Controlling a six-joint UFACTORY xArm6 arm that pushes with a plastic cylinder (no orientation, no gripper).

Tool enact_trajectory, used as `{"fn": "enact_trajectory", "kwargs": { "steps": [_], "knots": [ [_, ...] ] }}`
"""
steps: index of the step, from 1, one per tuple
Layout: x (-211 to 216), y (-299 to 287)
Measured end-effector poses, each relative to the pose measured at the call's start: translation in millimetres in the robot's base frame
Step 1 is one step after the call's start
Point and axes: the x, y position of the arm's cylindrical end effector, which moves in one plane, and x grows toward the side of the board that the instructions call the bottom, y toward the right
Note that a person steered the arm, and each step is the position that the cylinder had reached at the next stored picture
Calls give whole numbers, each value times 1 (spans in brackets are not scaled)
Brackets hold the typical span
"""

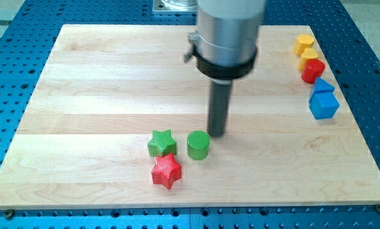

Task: Move the blue blocks towards the center

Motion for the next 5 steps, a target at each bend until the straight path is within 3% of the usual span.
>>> {"fn": "enact_trajectory", "kwargs": {
  "steps": [1,2,4,5],
  "knots": [
    [50,80],
    [46,181],
    [-79,191],
    [-103,183]
  ]
}}
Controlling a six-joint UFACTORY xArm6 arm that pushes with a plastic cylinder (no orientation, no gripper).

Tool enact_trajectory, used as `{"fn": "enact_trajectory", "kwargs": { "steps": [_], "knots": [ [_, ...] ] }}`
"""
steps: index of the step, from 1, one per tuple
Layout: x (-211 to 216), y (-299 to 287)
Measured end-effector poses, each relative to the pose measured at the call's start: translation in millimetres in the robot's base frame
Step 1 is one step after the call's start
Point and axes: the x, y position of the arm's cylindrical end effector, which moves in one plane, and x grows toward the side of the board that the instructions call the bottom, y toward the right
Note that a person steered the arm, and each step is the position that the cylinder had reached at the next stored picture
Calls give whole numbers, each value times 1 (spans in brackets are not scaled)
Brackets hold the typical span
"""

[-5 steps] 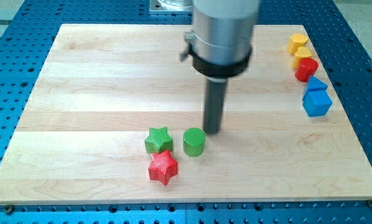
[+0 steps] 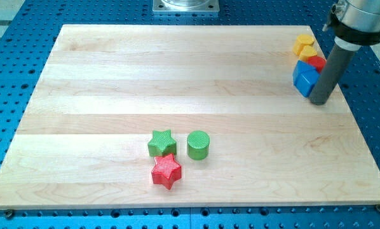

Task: Move the blue blocks towards the center

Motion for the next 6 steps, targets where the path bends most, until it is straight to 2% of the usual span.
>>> {"fn": "enact_trajectory", "kwargs": {
  "steps": [1,4,5,6],
  "knots": [
    [-54,-12],
    [-168,-41],
    [-199,-51],
    [-195,-100]
  ]
}}
